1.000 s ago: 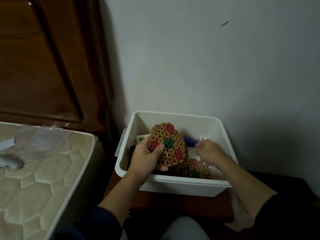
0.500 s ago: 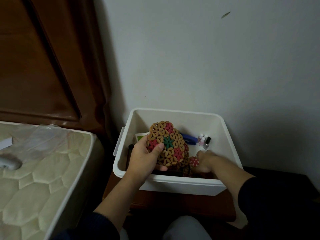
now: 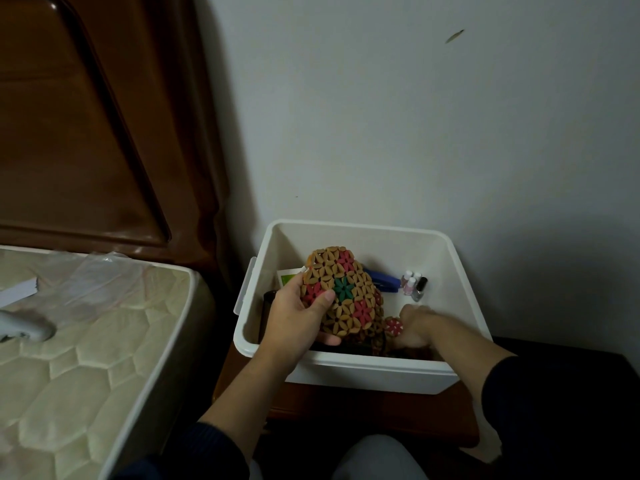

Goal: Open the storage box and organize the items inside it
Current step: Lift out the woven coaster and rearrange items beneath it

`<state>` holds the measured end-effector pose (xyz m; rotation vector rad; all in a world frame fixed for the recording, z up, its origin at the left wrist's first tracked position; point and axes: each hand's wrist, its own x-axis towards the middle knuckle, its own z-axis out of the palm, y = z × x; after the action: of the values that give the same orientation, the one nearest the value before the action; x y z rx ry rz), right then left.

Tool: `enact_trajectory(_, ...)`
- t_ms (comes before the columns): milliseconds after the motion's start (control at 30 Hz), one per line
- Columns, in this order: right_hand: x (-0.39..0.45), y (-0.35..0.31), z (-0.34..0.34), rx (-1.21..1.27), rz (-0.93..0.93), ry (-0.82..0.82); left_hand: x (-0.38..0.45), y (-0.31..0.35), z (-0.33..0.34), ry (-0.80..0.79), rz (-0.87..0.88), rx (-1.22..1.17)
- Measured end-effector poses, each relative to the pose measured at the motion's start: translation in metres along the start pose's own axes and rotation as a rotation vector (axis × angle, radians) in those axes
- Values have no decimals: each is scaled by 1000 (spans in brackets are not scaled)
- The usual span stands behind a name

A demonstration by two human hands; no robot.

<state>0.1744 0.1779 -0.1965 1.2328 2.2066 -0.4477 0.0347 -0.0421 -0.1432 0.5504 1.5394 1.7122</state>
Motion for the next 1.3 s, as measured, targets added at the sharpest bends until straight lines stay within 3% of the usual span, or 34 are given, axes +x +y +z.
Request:
enact_trajectory(300,-9,-7,-4,-169,-1,70,2,-2,-1,-7,-2,0)
enact_trajectory(467,-13,-6,-8,-84,25,61,1,0,-1,-7,3,10)
enact_trajectory(667,-35,-2,-30,53,90,366,0,0,0,0,0,15)
enact_trajectory(867,-82,17,-67,345,-77,556,-3,4,1,36,20,39)
enact_trajectory(967,-107,26,-73,813,-272,646,-4,6,2,51,25,25)
enact_trajectory(1033,-117,24,-69,1282,-434,515,-5,5,1,44,30,19)
enact_trajectory(1100,-120,17,-60,1571,-554,251,-6,4,-1,29,29,4)
enact_trajectory(1200,-114,-1,-43,1734,-587,-1,-5,5,-3,-49,-1,-58)
enact_trajectory(1300,-109,-24,-31,1699,-615,-47,-7,10,-5,-157,-45,-97)
